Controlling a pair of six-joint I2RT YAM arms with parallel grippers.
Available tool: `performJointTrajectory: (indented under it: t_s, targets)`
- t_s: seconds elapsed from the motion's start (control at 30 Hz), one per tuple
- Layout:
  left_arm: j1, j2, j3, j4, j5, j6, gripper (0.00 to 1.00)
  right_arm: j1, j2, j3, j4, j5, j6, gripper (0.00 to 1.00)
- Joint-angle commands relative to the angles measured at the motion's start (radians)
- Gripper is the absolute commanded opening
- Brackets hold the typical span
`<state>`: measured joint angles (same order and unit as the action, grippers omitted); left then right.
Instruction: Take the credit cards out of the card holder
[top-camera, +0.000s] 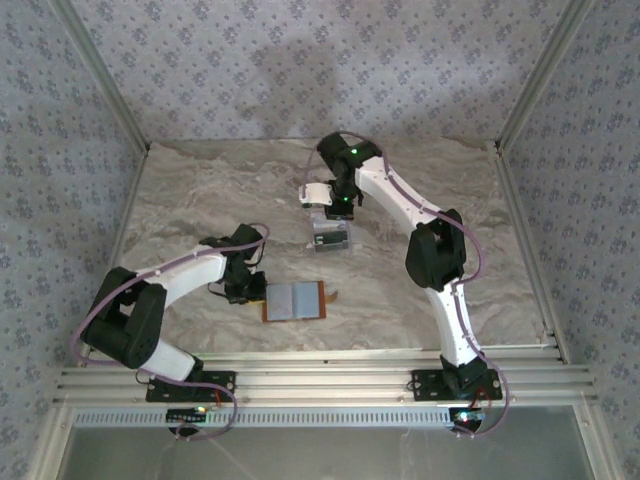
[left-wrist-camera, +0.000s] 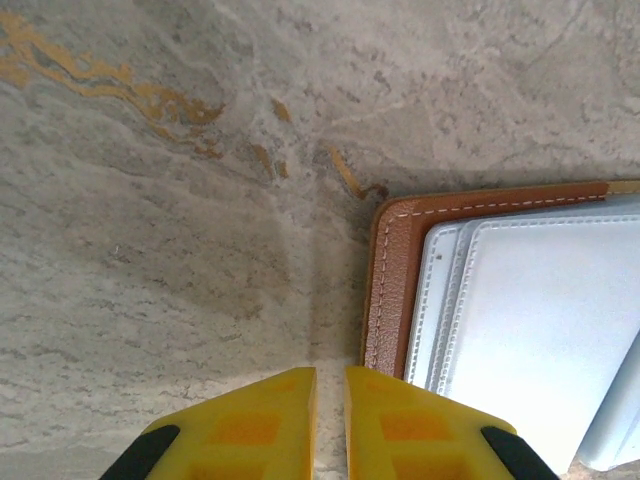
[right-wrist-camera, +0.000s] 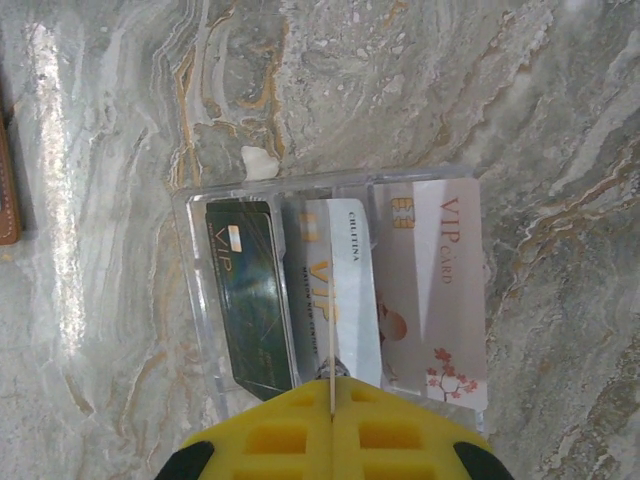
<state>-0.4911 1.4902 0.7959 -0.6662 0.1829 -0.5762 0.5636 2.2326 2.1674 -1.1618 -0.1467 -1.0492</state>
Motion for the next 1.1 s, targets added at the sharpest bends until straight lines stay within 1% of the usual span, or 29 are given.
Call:
performJointTrajectory:
  t_s: [0.0,0.17,0.33,0.6,0.8,1.07]
  targets:
    - [-0.004,-0.025,0.031,-0.042,-0.012,0.008,0.16,0.005,-0.014,0.027,-0.016,0.053,-0.245,0.0]
    - [-0.004,-0.024,0.027,-0.045,-0.015,0.007,0.16,0.006,0.029,0.031,-0.025,0.032,-0.253,0.0]
    - [-0.005,-0.028,0.02,-0.039,-0.012,0.003,0.16,0.009,0.058,0.023,-0.081,0.002,-0.25,0.0]
    - [-0.004,-0.031,0.019,-0.045,-0.012,0.01,0.16,0.019,0.058,-0.023,-0.126,-0.012,-0.247,0.0]
    - [-0.004,-0.038,0.012,-0.039,-0.012,0.008,0.16,0.03,0.073,-0.02,-0.171,-0.039,-0.24,0.0]
    - [-0.004,-0.031,0.012,-0.042,-0.013,0.01,0.16,0.02,0.128,0.022,-0.185,-0.039,-0.195,0.01]
